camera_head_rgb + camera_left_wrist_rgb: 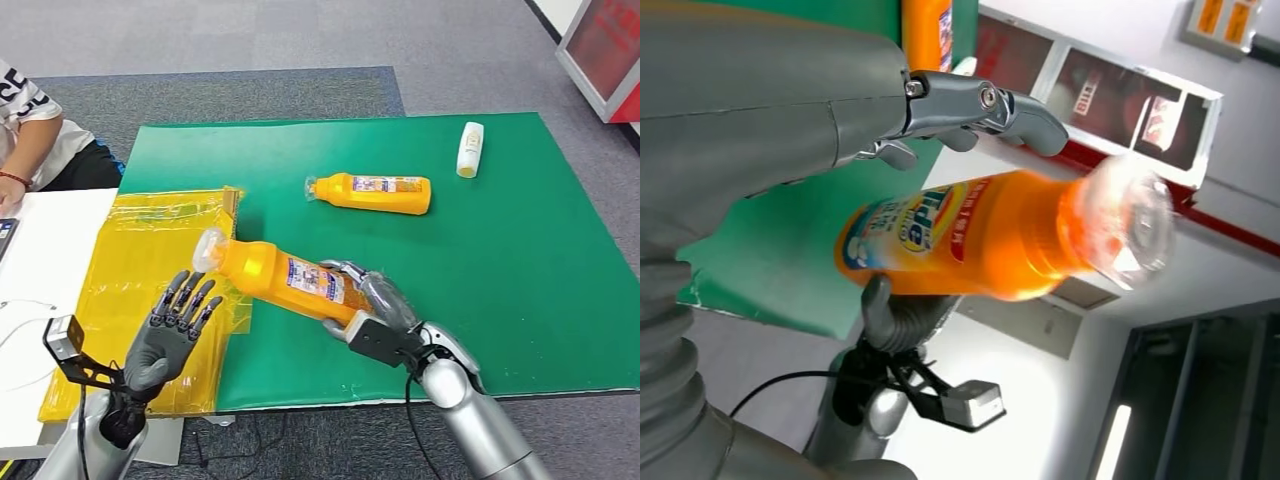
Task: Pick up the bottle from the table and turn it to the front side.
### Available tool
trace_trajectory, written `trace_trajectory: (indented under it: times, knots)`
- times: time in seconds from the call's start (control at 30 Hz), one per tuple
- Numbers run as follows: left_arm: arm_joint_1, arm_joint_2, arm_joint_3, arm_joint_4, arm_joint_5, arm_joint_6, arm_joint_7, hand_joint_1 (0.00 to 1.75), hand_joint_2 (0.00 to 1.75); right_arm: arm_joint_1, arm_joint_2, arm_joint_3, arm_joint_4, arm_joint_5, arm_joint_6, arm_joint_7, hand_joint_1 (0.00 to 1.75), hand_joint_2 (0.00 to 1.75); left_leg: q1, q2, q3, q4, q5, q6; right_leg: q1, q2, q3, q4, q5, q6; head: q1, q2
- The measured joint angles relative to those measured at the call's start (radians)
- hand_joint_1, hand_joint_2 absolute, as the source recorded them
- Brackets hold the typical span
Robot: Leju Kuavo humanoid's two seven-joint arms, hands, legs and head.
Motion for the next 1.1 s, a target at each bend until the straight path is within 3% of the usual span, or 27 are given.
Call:
trace_trajectory:
  times: [0.33,0.53,0.87,1.1]
  knots:
    - [-0.070,0.061,-0.037,0.032,-0.051,0.094,0.038,0.00,1.75,-0.015,0.008,0.071,-0.016,0.002,-0.013,-0.006,1.62,1.75,0.000,0.000,0.000,0.000,0.000,0.000,0.000,0.000,0.000,0.000,0.000,0.000,0.000,0.000]
    - [-0.144,0.081,-0.069,0.097,-0.118,0.149,0.014,0.00,1.75,-0.032,0.011,0.096,-0.014,-0.018,-0.010,-0.013,1.63,1.75,0.000,0.000,0.000,0.000,0.001,0.000,0.000,0.000,0.000,0.000,0.000,0.000,0.000,0.000]
    - [-0.243,0.066,-0.124,0.159,-0.146,0.153,-0.014,0.00,1.75,-0.059,0.027,0.128,0.011,-0.038,0.000,-0.012,1.64,1.75,0.000,0.000,0.000,0.000,0.001,0.000,0.000,0.000,0.000,0.000,0.000,0.000,0.000,0.000]
    - [-0.292,0.039,-0.164,0.175,-0.109,0.084,-0.017,0.00,1.75,-0.085,0.044,0.145,0.039,-0.059,0.005,-0.010,1.62,1.75,0.000,0.000,0.000,0.000,0.001,0.000,0.000,0.000,0.000,0.000,0.001,0.000,0.000,0.000]
